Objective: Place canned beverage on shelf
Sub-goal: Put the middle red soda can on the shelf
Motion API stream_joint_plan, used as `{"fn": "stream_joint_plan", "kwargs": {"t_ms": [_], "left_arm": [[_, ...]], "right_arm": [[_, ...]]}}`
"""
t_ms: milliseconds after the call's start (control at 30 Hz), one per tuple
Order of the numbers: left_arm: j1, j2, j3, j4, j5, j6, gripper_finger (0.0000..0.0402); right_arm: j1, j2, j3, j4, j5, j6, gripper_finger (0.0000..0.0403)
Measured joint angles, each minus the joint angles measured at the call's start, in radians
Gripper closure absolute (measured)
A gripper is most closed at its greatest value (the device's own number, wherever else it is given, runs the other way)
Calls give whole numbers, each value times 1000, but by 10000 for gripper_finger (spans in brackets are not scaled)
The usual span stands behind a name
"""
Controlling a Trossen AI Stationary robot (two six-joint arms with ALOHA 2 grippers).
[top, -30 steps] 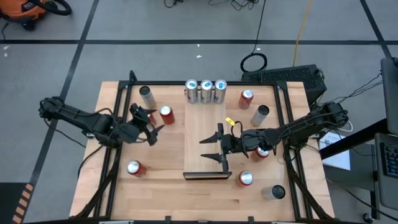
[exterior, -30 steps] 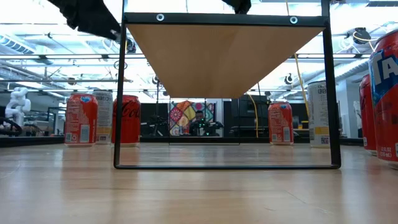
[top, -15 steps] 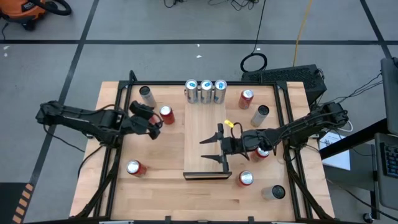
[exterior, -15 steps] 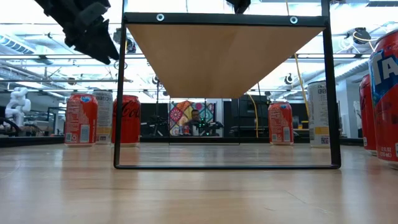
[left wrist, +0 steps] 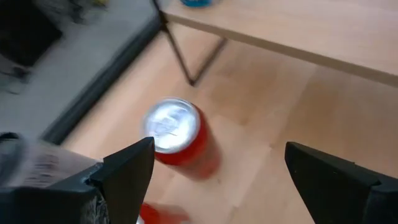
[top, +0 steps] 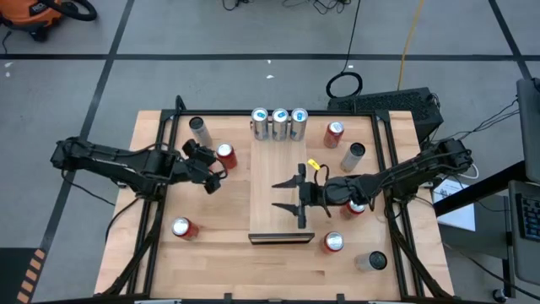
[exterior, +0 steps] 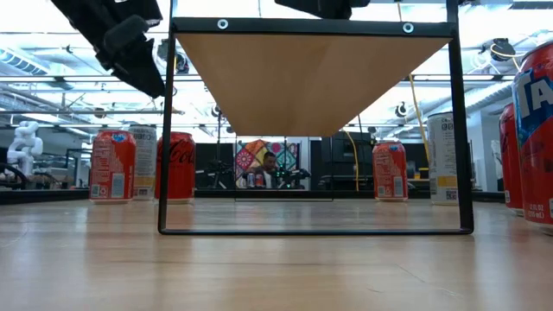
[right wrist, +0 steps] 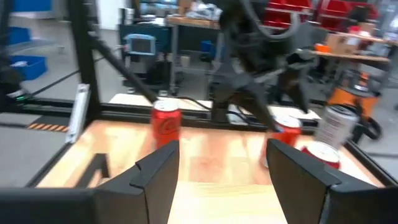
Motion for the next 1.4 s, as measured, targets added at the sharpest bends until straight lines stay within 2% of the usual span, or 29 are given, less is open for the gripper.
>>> {"fn": "stream_joint_plan", "kwargs": {"t_ms": [100,333,533,667,867,1067,1400], "left_arm": [[18,5,0,3,67,19,41],[72,5,3,22,104,104,41],[168,12,33,83,227,233,41],[236,18,48,68,312,249,41],[245,18,51,-35,354,119,41],[200,18,84,-251,354,-80,41],[189,17,213,-449,286,-225,41]], "right_arm": [[0,0,0,-1,3,19,187],[1,0,0,-28,2,46,187],[1,5,0,-33,2,71,187],[1,10,-1,-40,-2,74,187],[3,10,-1,-48,-4,74,187],[3,10,-1,-47,-5,31,187],[2,10,-1,-47,-5,-8,187]]}}
